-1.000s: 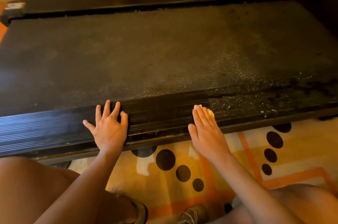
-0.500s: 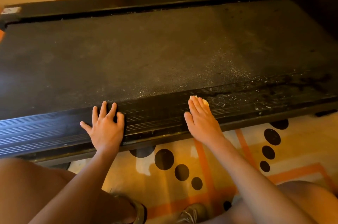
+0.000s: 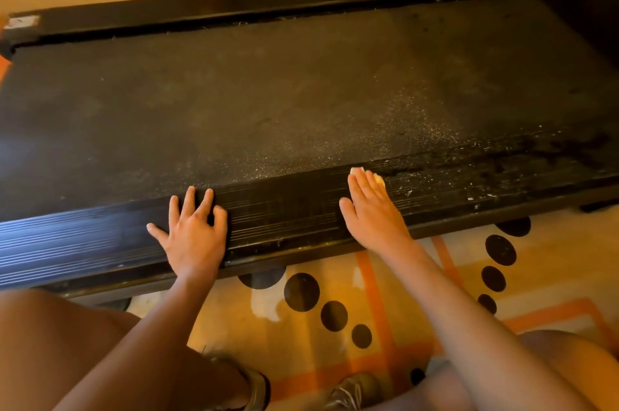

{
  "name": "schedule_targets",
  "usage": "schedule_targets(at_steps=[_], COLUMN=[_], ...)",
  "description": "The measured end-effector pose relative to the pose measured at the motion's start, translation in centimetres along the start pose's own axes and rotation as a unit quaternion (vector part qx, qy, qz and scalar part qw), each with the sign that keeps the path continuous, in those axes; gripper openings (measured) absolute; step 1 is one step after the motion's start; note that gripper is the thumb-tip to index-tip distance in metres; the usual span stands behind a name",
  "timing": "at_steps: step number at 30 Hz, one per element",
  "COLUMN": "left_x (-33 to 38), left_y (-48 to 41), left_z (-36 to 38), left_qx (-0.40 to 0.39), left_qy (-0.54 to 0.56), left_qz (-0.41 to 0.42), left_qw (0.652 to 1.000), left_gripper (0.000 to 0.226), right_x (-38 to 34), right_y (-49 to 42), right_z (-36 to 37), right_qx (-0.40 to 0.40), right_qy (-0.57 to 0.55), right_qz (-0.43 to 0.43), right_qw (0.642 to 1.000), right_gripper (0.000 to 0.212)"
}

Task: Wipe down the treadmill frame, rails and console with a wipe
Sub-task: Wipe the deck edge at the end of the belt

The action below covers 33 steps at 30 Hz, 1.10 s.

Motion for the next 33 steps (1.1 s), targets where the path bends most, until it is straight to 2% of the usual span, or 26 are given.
schedule_targets(at_steps=[4, 12, 14, 20, 28, 33], left_x=[0.0, -0.1, -0.1, 0.0, 0.2, 0.1], left_y=[0.0, 0.1, 0.0, 0.0, 0.0, 0.1], left_z=[0.1, -0.1, 0.0, 0.1, 0.0, 0.0], left_qx=[0.003, 0.001, 0.003, 0.006, 0.005, 0.002], left_qy=[-0.001, 0.003, 0.002, 0.005, 0.005, 0.001], left_qz=[0.0, 0.005, 0.001, -0.004, -0.006, -0.004], left_qw=[1.0, 1.0, 1.0, 1.0, 1.0, 1.0], left_gripper=[0.049, 0.049, 0.049, 0.049, 0.049, 0.048], right_x=[0.8, 0.0, 0.1, 1.8, 0.7, 1.8], right_y=[6.5, -3.4, -2.9, 6.0, -4.4, 1.5], right_z=[0.9, -0.7, -1.1, 0.2, -1.9, -1.1], right_qx=[0.005, -0.002, -0.013, -0.019, -0.027, -0.016], right_qy=[0.009, 0.037, 0.02, -0.02, -0.01, -0.026], right_qz=[-0.018, 0.044, 0.031, -0.001, 0.037, 0.001], right_qw=[1.0, 0.998, 0.999, 1.0, 0.999, 1.0], right_gripper=[0.061, 0.065, 0.065, 0.062, 0.063, 0.062])
Point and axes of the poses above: each hand's wrist, its own y-axis away from the middle knuckle, its own z-axis out of the palm, x = y × z, the point moved 1 cm from there along -y, towards the middle knuckle, and after that the axes turned 12 degrees about -y, right-handed, at the moved point
